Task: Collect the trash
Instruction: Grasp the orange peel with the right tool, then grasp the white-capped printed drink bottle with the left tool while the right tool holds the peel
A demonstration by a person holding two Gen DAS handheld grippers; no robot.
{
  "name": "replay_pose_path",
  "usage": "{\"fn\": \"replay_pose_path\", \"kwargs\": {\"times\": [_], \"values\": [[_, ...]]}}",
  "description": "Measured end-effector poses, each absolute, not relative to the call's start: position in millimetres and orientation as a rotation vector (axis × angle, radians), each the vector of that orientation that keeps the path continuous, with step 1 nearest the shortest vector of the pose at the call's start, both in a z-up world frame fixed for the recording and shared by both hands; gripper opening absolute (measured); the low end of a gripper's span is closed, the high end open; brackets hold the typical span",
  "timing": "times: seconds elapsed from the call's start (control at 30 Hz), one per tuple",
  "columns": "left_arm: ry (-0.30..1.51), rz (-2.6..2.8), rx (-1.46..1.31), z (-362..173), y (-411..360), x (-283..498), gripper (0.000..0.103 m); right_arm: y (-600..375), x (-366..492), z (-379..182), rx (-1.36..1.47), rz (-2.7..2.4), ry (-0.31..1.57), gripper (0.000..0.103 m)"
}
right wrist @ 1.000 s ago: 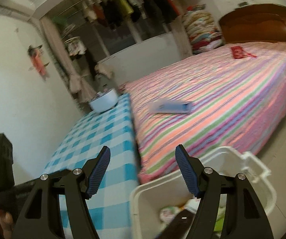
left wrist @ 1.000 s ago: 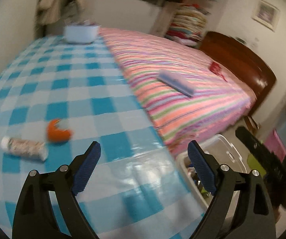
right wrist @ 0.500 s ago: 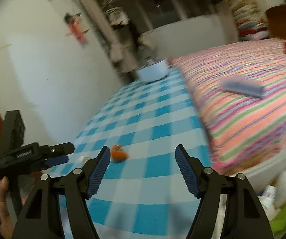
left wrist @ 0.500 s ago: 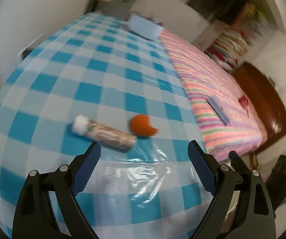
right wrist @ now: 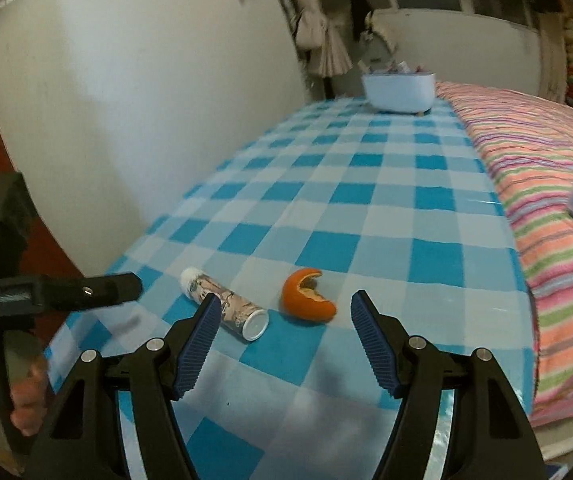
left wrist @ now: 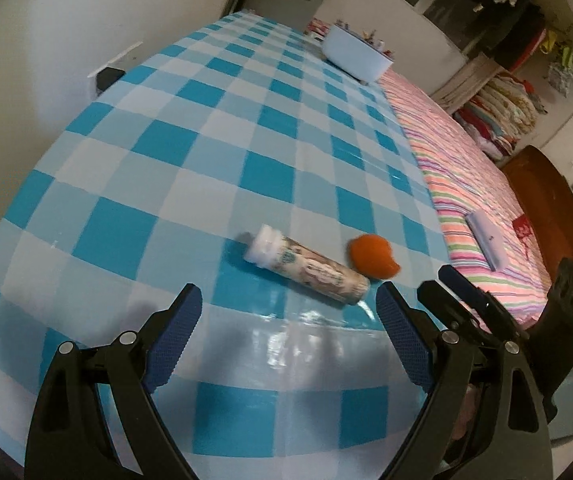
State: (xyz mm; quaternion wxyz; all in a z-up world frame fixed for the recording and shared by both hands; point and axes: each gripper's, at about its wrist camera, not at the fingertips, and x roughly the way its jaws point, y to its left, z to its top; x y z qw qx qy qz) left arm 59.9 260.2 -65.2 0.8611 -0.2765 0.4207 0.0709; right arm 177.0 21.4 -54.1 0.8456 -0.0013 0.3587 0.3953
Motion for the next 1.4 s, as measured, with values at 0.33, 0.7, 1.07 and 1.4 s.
{"fn": "replay_pose_path", "kwargs": {"times": [0.33,0.7,1.07,1.4], "values": [[0.901,0.183,-0.586,-76,283,63,0.088,69,213,-78,-0.115,0.802,0.844,0.063],[0.957,0.115,-0.371,-77,268,89,0.088,78,229,-99,-0.113,0.828,0.961,0.031],[0.968,-0.201,0.047,-66,214,125,0.087,51,225,-95,-0.015,0.856,0.983,0.028],[0.994,-0.348,0.291,-78,195,146,0.086,7,211,-78,0.082,0.879,0.957,0.028]]}}
